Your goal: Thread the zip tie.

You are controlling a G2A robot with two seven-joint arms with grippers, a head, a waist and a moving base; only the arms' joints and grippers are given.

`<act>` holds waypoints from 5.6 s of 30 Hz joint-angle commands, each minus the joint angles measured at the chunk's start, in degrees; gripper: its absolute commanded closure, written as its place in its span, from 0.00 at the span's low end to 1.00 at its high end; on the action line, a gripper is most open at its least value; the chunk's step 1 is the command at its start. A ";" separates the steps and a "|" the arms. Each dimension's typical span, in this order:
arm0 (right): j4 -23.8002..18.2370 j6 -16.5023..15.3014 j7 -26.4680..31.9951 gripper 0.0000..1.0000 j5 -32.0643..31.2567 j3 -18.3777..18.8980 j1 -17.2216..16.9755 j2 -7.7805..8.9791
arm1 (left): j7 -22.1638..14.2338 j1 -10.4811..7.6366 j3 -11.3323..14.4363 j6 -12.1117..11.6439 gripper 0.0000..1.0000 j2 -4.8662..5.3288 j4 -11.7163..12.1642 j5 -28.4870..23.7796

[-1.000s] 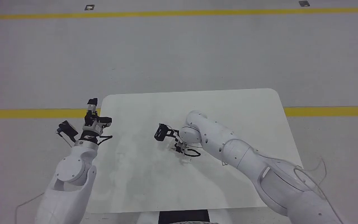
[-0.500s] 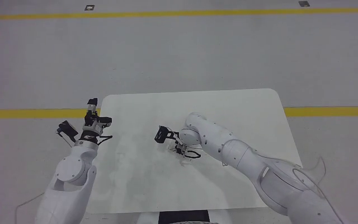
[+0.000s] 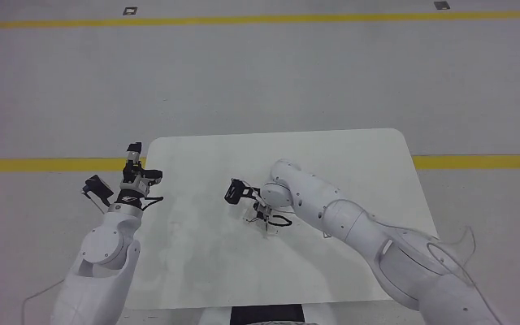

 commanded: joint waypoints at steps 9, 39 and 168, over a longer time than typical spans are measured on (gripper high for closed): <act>-3.67 0.00 0.97 0.64 -0.33 -0.94 -0.63 1.14 | 0.00 0.00 0.00 0.00 0.00 0.00 0.00 0.00; -0.20 0.00 -4.69 0.80 1.52 -9.05 2.87 0.05 | 0.00 0.00 0.00 0.00 0.00 0.00 0.00 0.00; -16.36 0.00 -8.88 1.00 17.38 -5.98 7.02 11.20 | 0.00 0.00 0.00 0.00 0.00 0.00 0.00 0.00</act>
